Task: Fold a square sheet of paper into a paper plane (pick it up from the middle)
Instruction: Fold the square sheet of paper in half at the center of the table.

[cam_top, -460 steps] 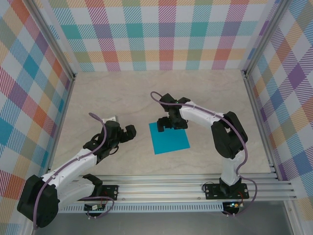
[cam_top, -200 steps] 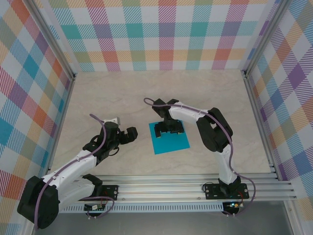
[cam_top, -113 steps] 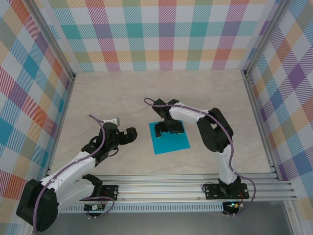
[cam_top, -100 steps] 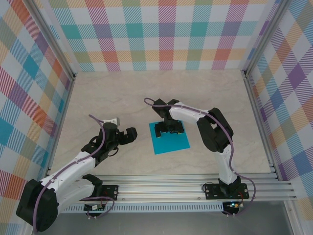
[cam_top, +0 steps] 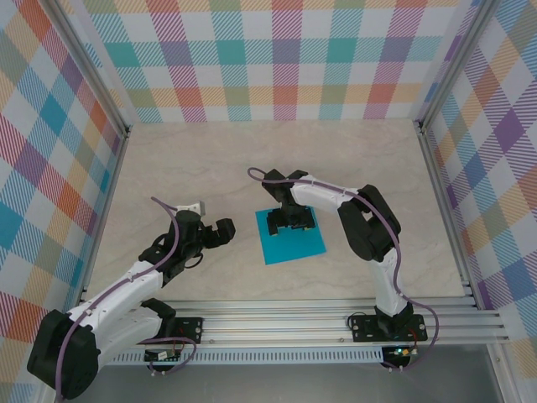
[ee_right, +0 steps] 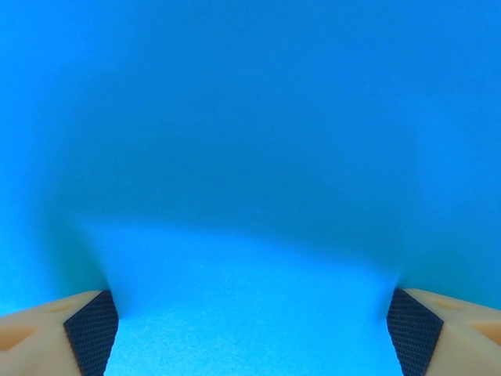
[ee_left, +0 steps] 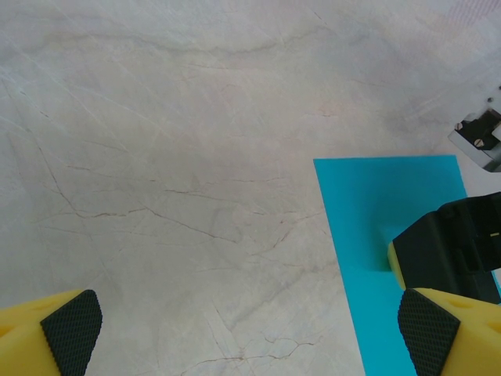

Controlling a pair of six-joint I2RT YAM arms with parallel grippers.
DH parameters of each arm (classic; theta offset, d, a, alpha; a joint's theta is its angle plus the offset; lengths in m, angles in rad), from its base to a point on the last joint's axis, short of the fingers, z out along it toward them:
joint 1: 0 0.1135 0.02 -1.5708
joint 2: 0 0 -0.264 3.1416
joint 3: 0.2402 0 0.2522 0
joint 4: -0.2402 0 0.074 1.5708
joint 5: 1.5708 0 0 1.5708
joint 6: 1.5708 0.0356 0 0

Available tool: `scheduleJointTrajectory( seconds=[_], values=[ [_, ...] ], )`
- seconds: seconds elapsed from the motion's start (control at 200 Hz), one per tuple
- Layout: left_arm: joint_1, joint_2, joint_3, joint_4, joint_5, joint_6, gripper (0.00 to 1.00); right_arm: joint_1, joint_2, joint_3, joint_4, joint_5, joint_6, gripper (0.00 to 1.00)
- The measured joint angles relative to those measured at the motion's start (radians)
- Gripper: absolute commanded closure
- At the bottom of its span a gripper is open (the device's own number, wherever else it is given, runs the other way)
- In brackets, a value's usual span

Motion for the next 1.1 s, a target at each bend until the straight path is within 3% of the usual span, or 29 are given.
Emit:
scheduleJointTrajectory(
  seconds=[0.21,0.345,0.9,1.1],
  values=[
    [0.000,0.000,0.000,-0.014,0.002,0.000,0.00,-0.003,0.000,0.000,-0.001,-0.004,-0.003,0.11],
    [0.000,0.000,0.000,-0.017,0.002,0.000,0.00,-0.004,0.000,0.002,-0.004,-0.006,-0.008,0.16],
    [0.000,-0.005,0.000,-0.019,0.002,0.000,0.00,-0.005,-0.036,-0.006,0.002,-0.028,-0.011,0.64],
    [0.000,-0.005,0.000,-0.022,0.002,0.000,0.00,-0.013,-0.161,-0.042,0.036,-0.080,-0.006,0.68]
  ],
)
